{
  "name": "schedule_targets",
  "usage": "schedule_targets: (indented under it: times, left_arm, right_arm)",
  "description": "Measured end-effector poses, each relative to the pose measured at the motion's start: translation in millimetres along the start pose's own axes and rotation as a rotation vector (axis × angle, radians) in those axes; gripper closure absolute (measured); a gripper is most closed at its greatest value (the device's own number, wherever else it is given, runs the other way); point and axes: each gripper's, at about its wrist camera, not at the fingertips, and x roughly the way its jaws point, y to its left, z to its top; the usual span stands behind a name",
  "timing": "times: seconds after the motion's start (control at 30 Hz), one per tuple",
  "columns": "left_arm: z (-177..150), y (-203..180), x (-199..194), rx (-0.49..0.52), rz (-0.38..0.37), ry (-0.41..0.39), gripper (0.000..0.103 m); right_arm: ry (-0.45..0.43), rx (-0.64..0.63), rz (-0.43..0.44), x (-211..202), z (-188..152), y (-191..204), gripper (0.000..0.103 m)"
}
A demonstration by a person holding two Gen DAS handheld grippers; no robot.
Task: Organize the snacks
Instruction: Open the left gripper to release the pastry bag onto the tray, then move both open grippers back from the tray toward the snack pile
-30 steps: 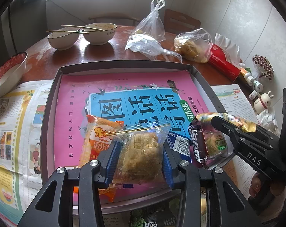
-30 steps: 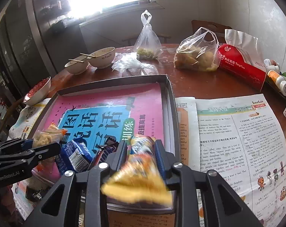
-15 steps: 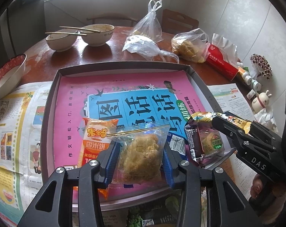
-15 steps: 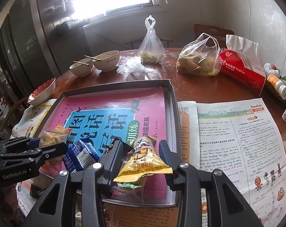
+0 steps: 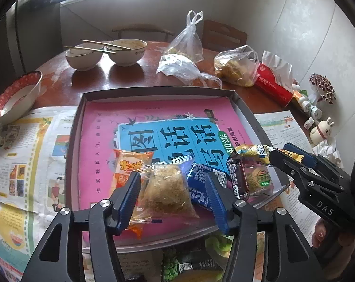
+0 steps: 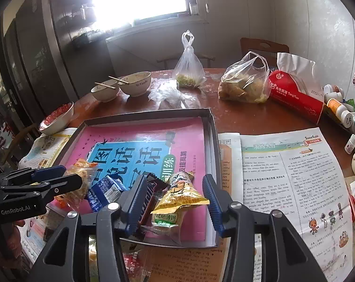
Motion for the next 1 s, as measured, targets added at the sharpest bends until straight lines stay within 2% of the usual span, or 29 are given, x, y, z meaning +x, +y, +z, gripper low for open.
schedule_targets:
  times: [0.23, 0.63, 1.0]
  left_arm:
    - [-2.9, 4.6, -12.4, -0.014, 0.003, -0.027, 0.039]
    - [-8.8, 13.2, -37.4, -0.036, 0.013, -0.079, 0.030]
    - [-23.7, 18.1, -54.0, -0.044, 0.018, -0.098, 0.028]
  right_arm:
    - [-0.033, 0.004, 0.011, -12.9, -0.7, 1.6, 0.046]
    - [-0.072, -0.003, 0.038, -31.7, -5.2, 8.9, 0.042]
    - [-0.085, -0.018, 0.064, -45.9, -17.1, 18.0, 0.041]
